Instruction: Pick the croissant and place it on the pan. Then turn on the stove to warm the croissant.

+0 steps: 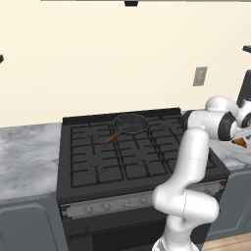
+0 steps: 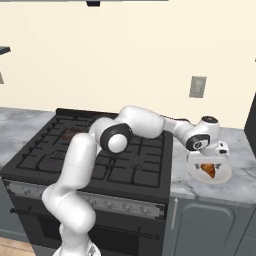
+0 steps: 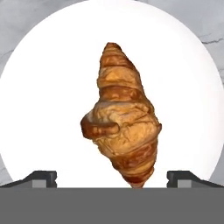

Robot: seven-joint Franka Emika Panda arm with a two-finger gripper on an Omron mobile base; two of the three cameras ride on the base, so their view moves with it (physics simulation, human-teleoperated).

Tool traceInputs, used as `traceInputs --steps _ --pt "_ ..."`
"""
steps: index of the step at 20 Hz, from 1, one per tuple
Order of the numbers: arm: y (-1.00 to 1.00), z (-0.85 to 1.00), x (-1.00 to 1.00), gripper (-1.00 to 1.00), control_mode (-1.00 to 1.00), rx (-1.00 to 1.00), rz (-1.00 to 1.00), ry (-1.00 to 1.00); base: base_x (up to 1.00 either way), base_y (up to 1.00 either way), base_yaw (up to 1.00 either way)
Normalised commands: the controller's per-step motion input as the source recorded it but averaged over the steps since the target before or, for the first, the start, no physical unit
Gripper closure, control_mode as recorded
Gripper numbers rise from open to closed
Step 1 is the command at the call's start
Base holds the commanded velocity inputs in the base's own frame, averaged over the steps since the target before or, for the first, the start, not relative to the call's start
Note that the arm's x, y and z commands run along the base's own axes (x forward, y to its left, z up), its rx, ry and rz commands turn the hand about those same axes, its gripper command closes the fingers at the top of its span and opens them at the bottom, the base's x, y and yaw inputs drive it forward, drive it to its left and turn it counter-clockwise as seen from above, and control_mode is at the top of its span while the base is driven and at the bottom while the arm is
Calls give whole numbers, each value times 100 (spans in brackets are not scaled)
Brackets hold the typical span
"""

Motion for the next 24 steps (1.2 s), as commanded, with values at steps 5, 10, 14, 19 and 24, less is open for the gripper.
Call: traceInputs --steps 5,10,14,19,24 --pt "-13 -15 6 -100 -100 5 0 3 0 0 0" --pt "-13 -13 6 -100 -100 3 0 2 0 0 0" --pt "-9 -15 10 -100 -100 1 0 3 0 0 0" --pt "-1 -17 13 -100 -100 0 0 6 0 0 0" --pt "0 -12 17 100 -100 0 0 10 0 0 0"
